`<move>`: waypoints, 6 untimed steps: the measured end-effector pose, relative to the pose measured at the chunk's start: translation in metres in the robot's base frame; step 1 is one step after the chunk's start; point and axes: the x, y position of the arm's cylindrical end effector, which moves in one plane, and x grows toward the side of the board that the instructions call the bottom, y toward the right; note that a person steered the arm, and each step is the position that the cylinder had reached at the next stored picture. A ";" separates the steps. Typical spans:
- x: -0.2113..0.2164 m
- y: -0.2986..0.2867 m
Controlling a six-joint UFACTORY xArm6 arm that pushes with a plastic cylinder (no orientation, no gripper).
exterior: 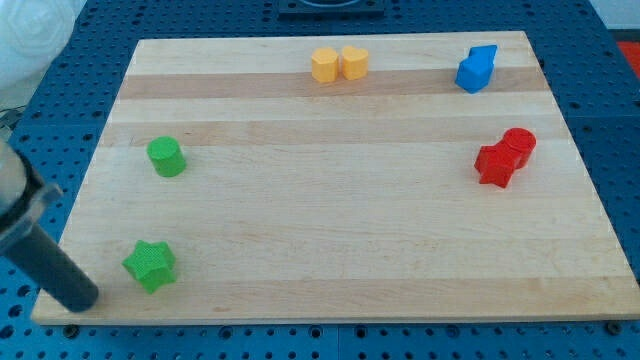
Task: Place green star diagonal to green circle
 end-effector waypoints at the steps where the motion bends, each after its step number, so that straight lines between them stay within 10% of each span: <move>1: 0.001 0.028; 6: -0.069 0.047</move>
